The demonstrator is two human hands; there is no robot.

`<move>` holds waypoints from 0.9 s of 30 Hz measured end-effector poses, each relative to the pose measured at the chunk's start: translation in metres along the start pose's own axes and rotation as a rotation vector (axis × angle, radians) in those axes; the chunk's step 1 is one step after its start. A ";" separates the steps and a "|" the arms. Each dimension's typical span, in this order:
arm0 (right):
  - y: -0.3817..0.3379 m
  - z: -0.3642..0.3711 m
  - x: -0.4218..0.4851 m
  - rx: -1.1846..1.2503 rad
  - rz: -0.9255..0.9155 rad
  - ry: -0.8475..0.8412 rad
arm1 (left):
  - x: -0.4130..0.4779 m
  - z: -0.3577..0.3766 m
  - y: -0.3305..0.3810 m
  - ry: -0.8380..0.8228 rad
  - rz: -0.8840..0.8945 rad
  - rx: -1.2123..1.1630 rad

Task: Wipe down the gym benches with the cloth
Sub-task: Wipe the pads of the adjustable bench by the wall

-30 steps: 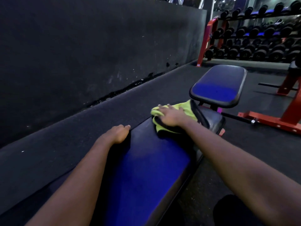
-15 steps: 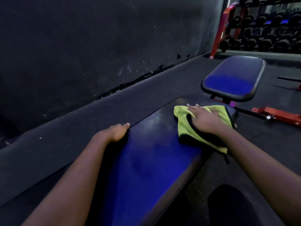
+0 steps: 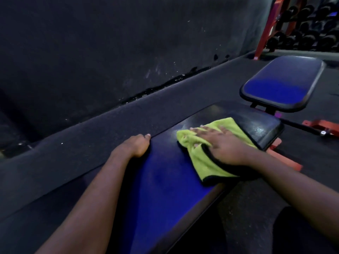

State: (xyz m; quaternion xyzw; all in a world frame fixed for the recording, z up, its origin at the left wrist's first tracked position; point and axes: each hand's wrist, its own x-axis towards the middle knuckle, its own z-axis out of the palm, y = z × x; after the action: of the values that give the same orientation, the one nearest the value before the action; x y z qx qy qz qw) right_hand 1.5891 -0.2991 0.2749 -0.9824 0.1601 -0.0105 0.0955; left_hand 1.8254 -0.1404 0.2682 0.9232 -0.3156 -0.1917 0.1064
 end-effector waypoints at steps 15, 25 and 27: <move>-0.012 0.001 0.057 -0.072 -0.297 -0.039 | -0.020 -0.017 -0.010 0.134 -0.264 0.106; -0.003 -0.013 0.102 -0.013 -0.010 -0.001 | -0.055 0.005 -0.042 0.155 -0.403 0.122; -0.025 -0.012 0.090 -0.040 -0.088 -0.031 | -0.061 0.008 -0.041 0.156 -0.411 0.111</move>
State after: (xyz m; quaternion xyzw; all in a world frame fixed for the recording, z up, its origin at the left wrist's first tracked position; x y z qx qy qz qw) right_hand 1.6818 -0.3068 0.2909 -0.9903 0.1155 0.0037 0.0778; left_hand 1.7998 -0.0706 0.2649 0.9846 -0.1220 -0.1196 0.0381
